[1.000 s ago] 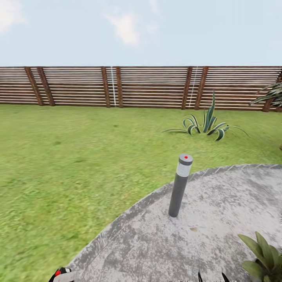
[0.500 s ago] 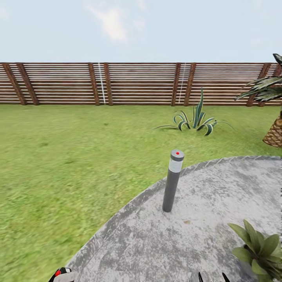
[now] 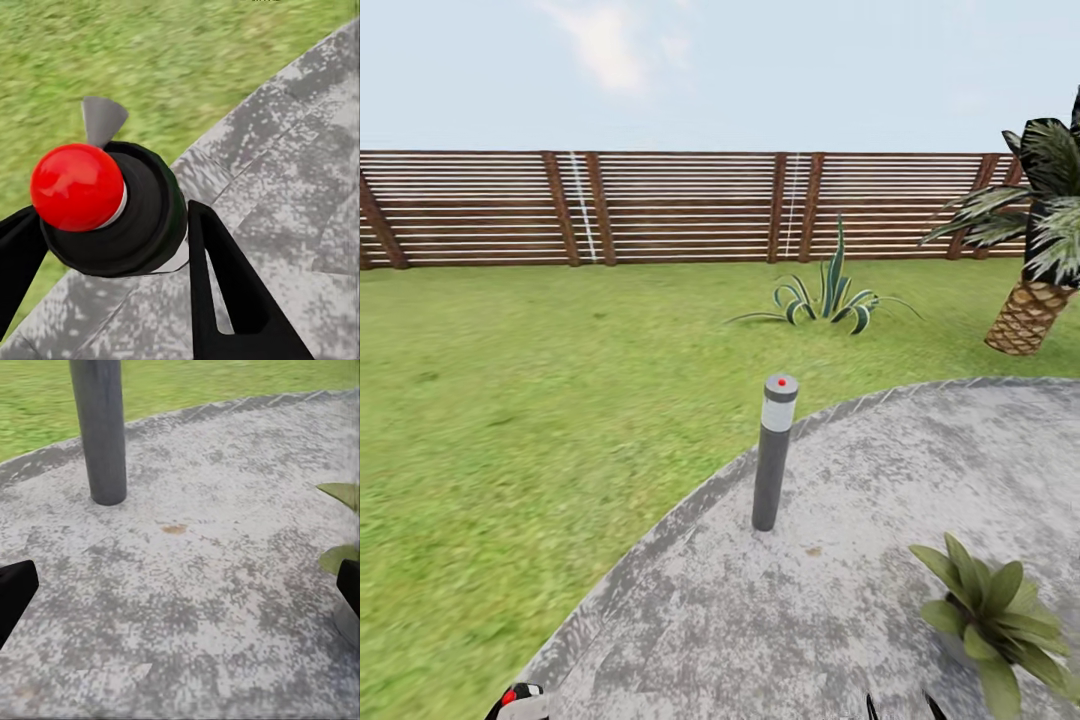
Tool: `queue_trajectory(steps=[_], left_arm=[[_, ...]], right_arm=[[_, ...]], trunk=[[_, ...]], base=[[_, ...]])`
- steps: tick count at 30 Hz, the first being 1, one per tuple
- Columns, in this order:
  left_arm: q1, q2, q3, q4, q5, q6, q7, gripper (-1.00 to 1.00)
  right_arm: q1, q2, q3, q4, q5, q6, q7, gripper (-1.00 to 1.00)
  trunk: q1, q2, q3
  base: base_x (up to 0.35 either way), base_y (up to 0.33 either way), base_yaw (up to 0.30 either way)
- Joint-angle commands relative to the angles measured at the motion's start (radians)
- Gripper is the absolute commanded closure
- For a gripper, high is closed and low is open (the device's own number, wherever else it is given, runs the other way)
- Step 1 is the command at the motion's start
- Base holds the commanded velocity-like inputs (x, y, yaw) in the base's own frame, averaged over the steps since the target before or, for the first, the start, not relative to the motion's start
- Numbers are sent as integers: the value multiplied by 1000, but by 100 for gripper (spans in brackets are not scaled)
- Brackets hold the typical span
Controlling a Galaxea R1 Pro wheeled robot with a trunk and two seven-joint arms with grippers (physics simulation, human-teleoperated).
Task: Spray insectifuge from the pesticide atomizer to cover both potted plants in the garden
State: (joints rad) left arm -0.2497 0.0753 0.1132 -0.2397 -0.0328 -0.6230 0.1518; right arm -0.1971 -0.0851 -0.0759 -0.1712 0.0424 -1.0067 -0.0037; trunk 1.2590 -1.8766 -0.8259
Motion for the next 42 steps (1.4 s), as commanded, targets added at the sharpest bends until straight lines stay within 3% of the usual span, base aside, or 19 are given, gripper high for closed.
queue_trajectory(steps=[1,42], left_arm=[[0,0,2,0,-4,-3,3,100],[0,-2,2,1,-4,-3,3,100]], right_arm=[[-1,1,-5,1,5,-3,-1,-100],[-1,1,-5,1,5,-2,0,-100]], trunk=[[0,0,-1],[0,0,-15]], base=[[0,0,-273],[0,0,-282]])
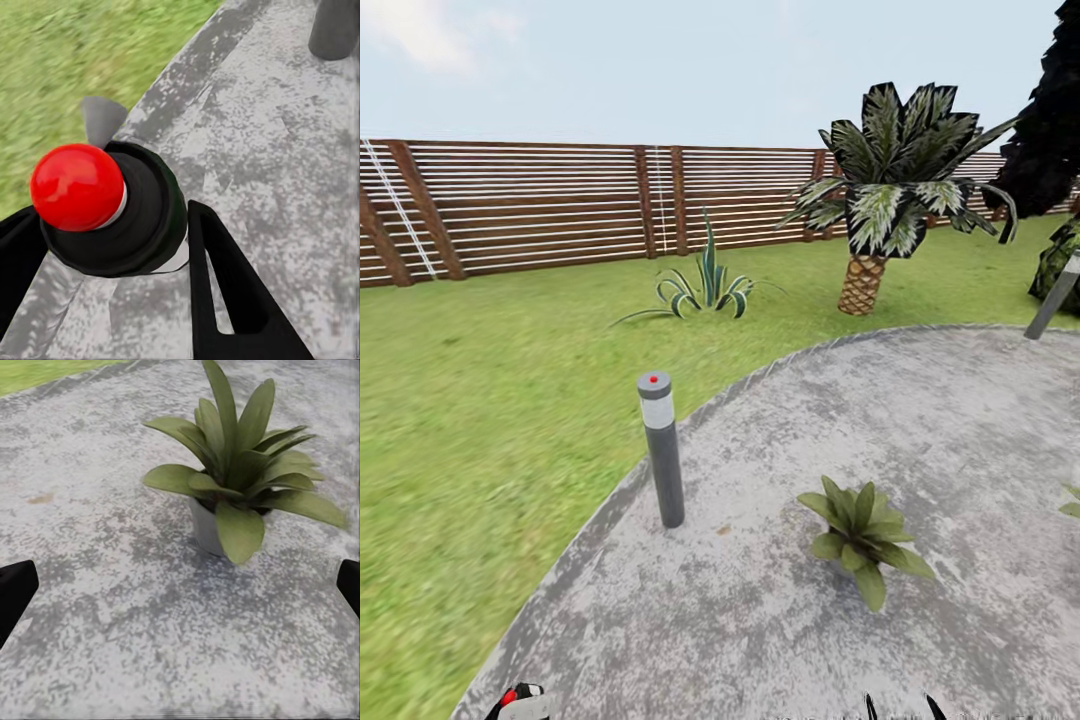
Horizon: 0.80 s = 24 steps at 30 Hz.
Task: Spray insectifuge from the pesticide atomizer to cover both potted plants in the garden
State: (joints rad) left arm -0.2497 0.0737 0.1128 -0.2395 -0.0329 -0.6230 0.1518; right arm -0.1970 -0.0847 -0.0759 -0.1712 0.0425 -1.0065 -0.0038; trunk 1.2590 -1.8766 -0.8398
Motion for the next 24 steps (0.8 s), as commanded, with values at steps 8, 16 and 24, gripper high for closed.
queue_trajectory(steps=[8,16,24], left_arm=[[0,-2,2,0,-4,-3,3,100],[0,-3,2,0,-4,-3,3,100],[0,-3,2,1,-4,-3,3,100]], right_arm=[[-1,0,-5,1,5,-3,-1,-100],[-1,0,-5,1,5,-3,-1,-100],[-1,0,-5,2,5,-2,-1,-100]], trunk=[[0,0,-1],[0,0,-1],[0,0,-1]], base=[[0,0,-288],[0,0,-289],[0,0,-290]])
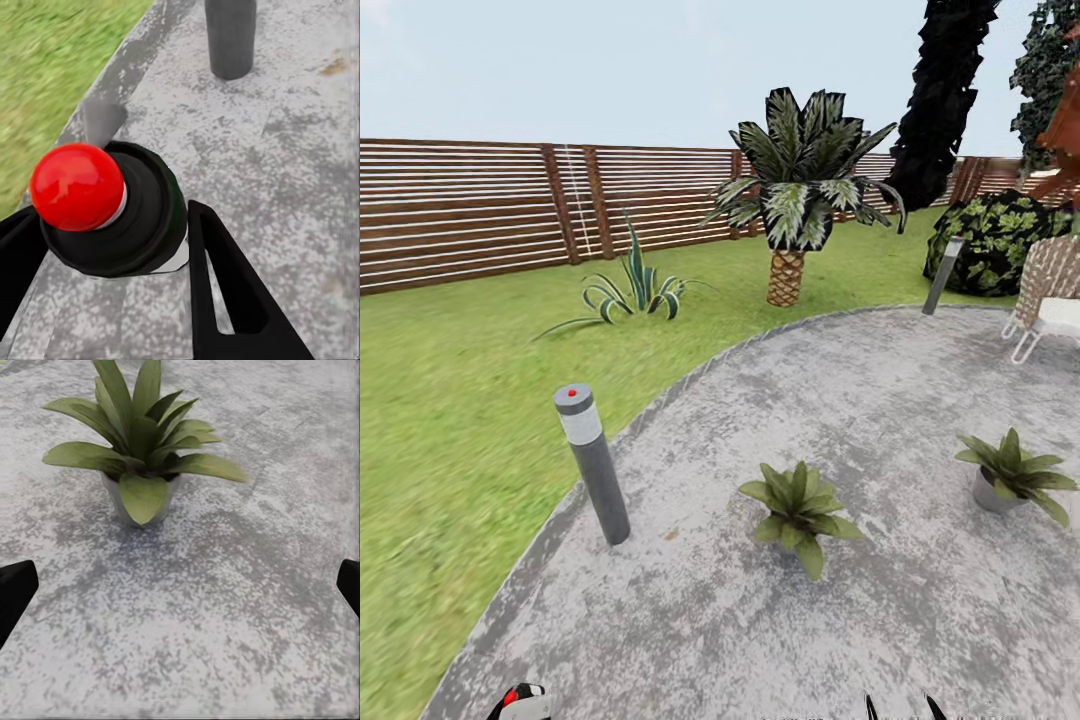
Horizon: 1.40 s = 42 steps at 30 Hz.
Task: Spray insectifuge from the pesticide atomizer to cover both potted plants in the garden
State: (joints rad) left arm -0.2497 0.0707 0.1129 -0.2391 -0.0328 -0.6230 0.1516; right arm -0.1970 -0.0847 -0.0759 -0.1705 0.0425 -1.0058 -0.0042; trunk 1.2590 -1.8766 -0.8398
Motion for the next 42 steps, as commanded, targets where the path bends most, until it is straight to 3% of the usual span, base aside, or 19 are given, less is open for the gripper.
queue_trajectory(steps=[1,28,36,40,42], left_arm=[[0,0,2,0,-4,-3,3,100],[0,0,2,1,-4,-3,3,100],[0,-2,1,1,-5,-3,3,100],[23,0,16,25,18,-26,-22,100],[34,0,12,36,12,-37,-34,100]], right_arm=[[-1,0,-5,1,5,-3,0,-100],[-1,5,-4,0,5,-4,0,-100],[-1,0,-5,2,6,-4,3,-100],[22,22,-27,24,-15,-27,-19,-100],[22,34,-34,35,-13,-26,-31,-100]], trunk=[[0,0,-1],[0,0,-1],[0,0,-1],[0,0,-1],[0,0,-1]], base=[[0,0,-291],[0,0,-291],[0,0,-74],[0,0,0],[0,0,0]])
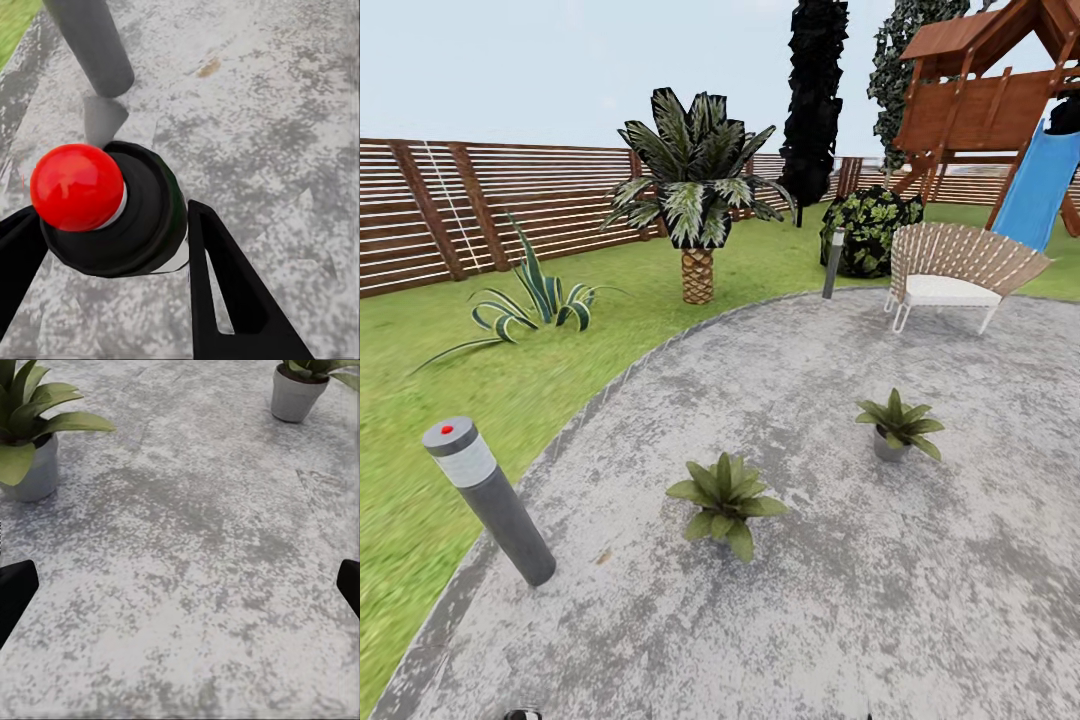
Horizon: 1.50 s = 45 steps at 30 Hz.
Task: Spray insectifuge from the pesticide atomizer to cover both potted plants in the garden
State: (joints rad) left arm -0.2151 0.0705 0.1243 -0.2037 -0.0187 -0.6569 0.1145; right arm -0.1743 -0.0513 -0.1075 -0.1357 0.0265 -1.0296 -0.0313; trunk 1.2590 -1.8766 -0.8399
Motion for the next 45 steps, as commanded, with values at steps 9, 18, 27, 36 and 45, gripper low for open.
queue_trajectory(steps=[9,18,27,36,45], left_arm=[[0,0,-2,14,-9,-53,-52,100],[0,-1,-7,6,-11,-103,-108,100],[-19,10,-8,4,-15,-131,-259,100],[-135,17,-16,0,-26,-55,-265,100],[-260,17,-20,-1,-285,56,-287,100]], right_arm=[[-11,45,-3,16,4,1,-4,-100],[-11,45,-4,15,5,-3,-5,-100],[-11,38,-2,-6,11,3,2,-100],[-13,0,0,-231,39,92,11,-100],[-67,-3,0,-366,378,264,103,-100]], trunk=[[0,0,-1],[0,0,-1],[0,0,-1],[0,0,-1],[0,0,-1]], base=[[0,0,0],[0,0,0],[0,0,0],[0,0,0],[0,0,0]])
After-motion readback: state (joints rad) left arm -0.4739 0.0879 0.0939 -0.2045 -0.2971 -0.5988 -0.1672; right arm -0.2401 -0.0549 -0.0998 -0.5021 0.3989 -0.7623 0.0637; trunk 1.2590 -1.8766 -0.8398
